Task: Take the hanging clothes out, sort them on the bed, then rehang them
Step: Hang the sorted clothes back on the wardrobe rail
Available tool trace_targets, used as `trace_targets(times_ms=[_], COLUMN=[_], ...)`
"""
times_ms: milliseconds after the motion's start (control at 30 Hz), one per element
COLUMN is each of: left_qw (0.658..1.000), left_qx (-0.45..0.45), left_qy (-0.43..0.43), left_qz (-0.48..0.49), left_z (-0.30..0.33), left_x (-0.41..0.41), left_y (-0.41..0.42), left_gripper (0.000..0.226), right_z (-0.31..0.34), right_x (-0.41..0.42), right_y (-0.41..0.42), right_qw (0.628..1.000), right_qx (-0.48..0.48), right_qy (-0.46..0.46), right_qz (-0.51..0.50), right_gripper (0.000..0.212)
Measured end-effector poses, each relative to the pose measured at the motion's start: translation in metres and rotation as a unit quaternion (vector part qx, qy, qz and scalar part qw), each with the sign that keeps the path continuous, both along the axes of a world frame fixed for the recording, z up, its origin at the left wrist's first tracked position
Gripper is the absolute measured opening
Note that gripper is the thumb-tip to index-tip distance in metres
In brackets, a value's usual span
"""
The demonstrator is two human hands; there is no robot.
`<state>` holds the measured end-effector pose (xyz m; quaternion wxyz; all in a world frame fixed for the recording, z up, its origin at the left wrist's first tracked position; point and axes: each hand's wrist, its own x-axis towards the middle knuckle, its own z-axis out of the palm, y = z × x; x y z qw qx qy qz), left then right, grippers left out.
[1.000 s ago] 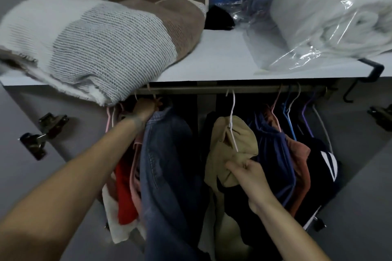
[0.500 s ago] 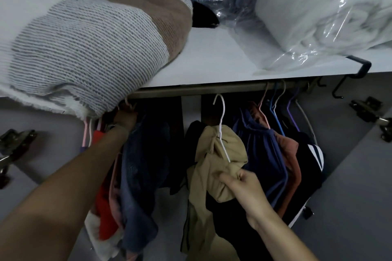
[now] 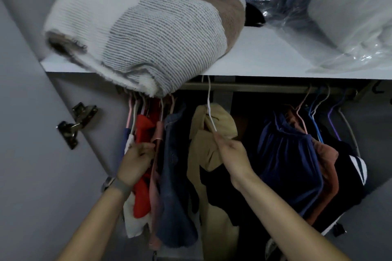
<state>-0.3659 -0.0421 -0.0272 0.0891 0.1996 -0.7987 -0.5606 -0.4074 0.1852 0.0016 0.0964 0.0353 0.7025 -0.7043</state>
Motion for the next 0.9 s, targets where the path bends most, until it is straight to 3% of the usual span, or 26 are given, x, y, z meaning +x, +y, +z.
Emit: trace_targets(times_ms=[100, 300, 400, 467, 600, 767, 900], left_qw=[1.000, 0.995, 0.990, 0.987, 0.986, 0.993, 0.992], left_qx=[-0.005, -0.099, -0.133, -0.144, -0.142, -0.114, -0.118], left_qy=[-0.003, 0.014, 0.019, 0.025, 0.034, 0.022, 0.020], left_qz=[0.002, -0.002, 0.047, 0.071, 0.079, 0.025, -0.029], left_z=[-0.004, 0.006, 0.017, 0.023, 0.027, 0.017, 0.014], left_x=[0.031, 0.081, 0.094, 0.096, 0.092, 0.074, 0.050], left_y=[0.001, -0.011, -0.027, -0.033, -0.034, -0.018, 0.003], left_gripper=[0.025, 0.031, 0.029, 0.027, 0.027, 0.029, 0.027], right_z=[0.001, -0.020, -0.057, -0.074, -0.082, -0.077, -0.068], right_x=[-0.029, -0.095, -0.126, -0.129, -0.129, -0.120, -0.076], right_y=[-0.041, -0.100, -0.106, -0.105, -0.108, -0.100, -0.053], right_qw=[0.999, 0.991, 0.984, 0.974, 0.958, 0.920, 0.893], right_qx=[0.017, 0.120, 0.164, 0.202, 0.265, 0.338, 0.328], right_qy=[0.041, 0.064, -0.008, -0.010, 0.038, 0.054, 0.049], right_qz=[-0.019, -0.017, 0.076, 0.105, 0.098, 0.191, 0.306], right_gripper=[0.046, 0.047, 0.024, 0.023, 0.049, 0.041, 0.073])
